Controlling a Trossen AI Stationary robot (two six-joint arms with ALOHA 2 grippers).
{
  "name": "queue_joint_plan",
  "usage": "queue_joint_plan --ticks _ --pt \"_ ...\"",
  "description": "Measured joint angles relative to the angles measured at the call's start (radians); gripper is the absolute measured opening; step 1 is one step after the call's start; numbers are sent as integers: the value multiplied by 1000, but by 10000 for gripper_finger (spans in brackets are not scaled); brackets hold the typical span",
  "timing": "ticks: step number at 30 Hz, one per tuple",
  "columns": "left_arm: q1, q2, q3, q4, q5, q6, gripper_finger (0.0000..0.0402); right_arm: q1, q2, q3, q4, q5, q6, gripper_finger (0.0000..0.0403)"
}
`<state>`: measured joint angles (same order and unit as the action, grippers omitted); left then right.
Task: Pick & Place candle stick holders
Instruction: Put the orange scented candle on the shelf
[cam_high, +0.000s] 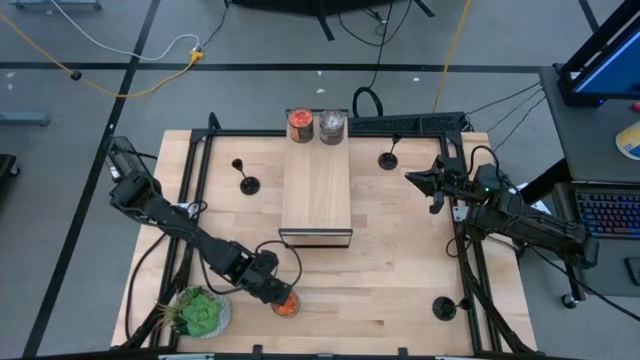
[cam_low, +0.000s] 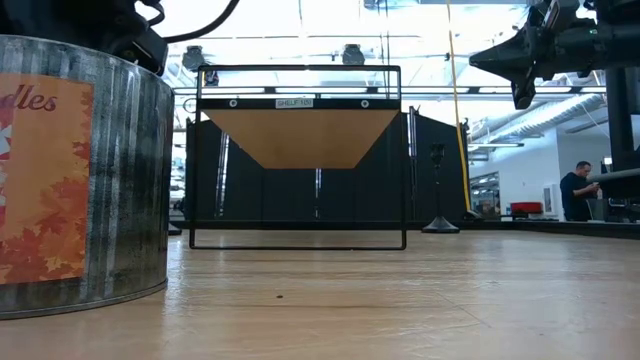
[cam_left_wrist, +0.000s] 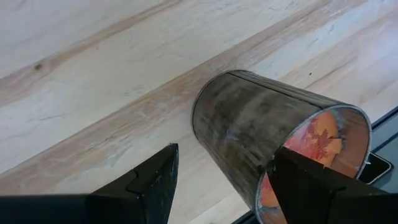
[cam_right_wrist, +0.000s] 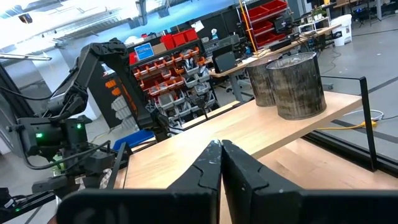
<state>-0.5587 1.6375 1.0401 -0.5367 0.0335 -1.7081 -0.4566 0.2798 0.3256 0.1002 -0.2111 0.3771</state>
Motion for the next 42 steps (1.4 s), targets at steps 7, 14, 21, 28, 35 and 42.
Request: queue_joint_plan --ticks 7,14,21,28,35,42 --pt "2 0 0 -11 12 -3 239 0 0 0 0 0 0 4" --pt "6 0 0 -11 11 -4 227 0 0 0 0 0 0 4" --pt "6 0 2 -9 -3 1 129 0 0 0 0 0 0 4" --pt "9 -3 3 -5 -27 11 19 0 0 0 0 0 0 4" --pt "11 2 0 35 -35 29 5 0 0 0 0 0 0 4" --pt "13 -9 36 50 -35 80 4 0 0 0 0 0 -3 4"
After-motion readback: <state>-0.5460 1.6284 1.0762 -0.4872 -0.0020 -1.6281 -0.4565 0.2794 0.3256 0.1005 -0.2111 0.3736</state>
